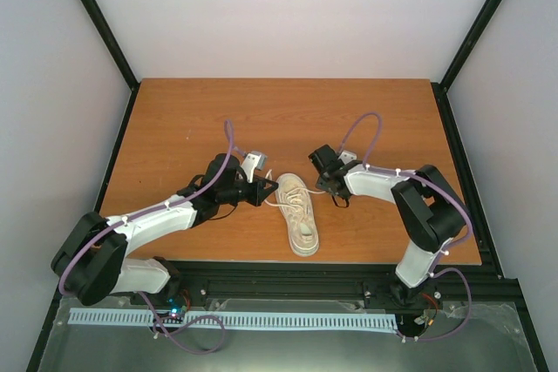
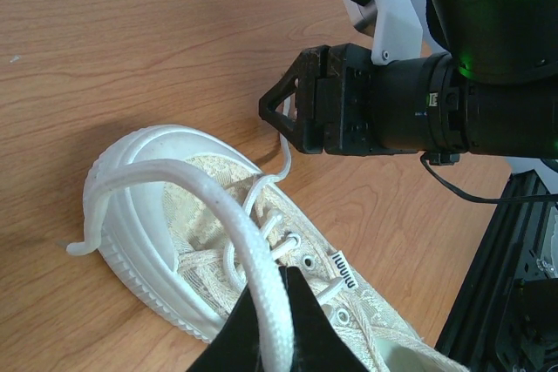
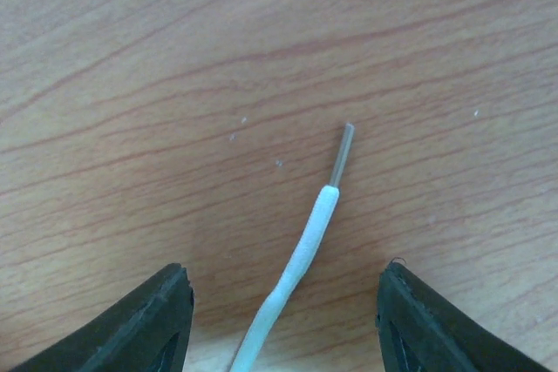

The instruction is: Tie the shoes

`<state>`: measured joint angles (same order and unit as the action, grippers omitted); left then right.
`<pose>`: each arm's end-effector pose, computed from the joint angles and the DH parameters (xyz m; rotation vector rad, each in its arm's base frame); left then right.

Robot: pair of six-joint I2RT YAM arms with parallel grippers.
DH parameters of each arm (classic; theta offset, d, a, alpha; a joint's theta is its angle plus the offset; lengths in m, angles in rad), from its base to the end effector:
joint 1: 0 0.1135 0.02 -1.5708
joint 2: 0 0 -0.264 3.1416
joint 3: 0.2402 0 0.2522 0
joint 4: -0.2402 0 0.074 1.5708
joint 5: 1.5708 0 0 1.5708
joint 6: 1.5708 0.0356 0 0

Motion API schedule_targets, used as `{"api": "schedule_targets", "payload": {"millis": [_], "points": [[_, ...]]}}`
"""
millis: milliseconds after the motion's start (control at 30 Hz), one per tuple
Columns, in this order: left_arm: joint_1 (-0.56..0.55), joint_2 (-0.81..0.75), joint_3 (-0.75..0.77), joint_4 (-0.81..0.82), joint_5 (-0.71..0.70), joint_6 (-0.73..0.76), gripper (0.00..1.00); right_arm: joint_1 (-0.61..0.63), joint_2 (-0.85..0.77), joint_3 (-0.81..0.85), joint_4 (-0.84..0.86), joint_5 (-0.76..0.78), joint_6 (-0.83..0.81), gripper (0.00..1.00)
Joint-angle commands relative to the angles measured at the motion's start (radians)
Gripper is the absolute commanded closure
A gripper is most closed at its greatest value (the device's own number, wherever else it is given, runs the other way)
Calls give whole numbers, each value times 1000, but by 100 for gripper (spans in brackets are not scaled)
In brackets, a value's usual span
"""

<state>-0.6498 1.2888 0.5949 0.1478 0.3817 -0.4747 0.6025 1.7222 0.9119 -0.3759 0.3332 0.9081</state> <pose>0.2027 -0.1707 0.2009 0.4404 2.2203 -1.0425 0.2641 0.1675 0.1386 0.4867 2.5933 0.0291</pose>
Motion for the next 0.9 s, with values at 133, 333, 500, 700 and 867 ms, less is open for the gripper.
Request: {"api": "schedule_targets", "payload": {"millis": [133,333,500,700,867], "points": [[7,-27,-3,4,6,20,99,-18,31,-42,69,-31,31,64],[7,-17,0,30,27,31,99,-54,-12,-87,116,-79,34,97],[7,29,33,75,100,56,93,-110,-136,-113,118,-82,-10,97],[6,121,115,82,181,92,87,-188,-393,-145,127,-94,-102,97],[6,190,178,86,247,118,79,-204,-577,-110,102,-107,-212,97]]}}
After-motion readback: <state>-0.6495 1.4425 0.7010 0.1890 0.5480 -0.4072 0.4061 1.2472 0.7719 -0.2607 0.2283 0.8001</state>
